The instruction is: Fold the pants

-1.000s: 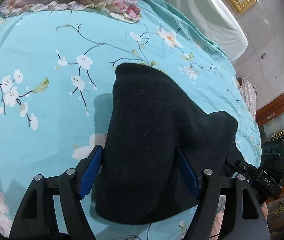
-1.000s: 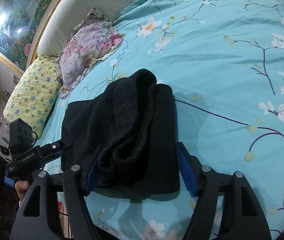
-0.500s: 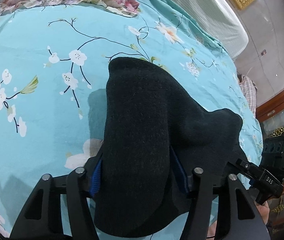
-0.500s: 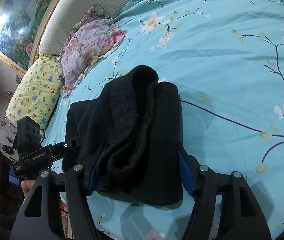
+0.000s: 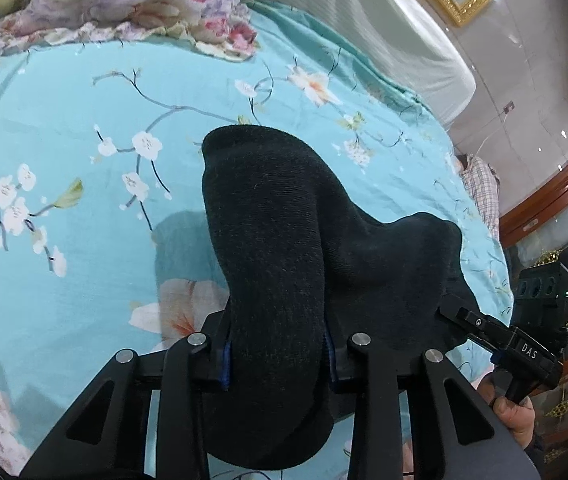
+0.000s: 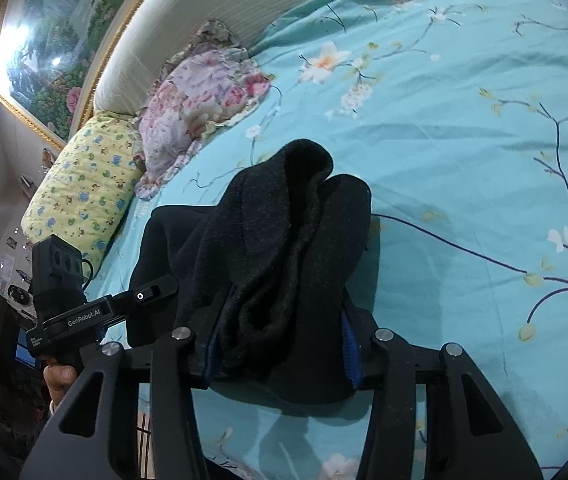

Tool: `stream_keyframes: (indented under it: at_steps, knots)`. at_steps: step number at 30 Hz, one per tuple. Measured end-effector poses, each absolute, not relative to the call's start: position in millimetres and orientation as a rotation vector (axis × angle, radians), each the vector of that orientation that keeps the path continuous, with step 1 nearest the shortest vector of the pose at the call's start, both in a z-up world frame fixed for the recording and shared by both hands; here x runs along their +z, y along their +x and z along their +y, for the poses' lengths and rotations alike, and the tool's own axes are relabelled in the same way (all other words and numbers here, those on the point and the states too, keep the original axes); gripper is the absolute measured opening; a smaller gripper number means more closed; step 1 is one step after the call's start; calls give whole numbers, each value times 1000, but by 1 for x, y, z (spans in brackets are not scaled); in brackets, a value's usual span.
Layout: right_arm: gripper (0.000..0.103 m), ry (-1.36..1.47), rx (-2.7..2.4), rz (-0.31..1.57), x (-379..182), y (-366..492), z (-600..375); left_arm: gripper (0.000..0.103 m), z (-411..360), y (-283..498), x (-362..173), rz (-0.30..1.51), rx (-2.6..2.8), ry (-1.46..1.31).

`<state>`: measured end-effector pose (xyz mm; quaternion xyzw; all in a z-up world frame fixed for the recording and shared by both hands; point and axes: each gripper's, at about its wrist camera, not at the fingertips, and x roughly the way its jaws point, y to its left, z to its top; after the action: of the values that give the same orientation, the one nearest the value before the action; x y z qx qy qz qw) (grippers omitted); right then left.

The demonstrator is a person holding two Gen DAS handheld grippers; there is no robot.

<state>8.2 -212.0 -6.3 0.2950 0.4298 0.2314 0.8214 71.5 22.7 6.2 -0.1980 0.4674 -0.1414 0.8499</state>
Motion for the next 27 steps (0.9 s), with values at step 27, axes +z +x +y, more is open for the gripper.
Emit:
stream_keyframes:
  at_steps: [27]
  knots:
    - [48, 488, 732, 883, 49, 74, -90, 33, 160, 44, 52, 811, -83, -528]
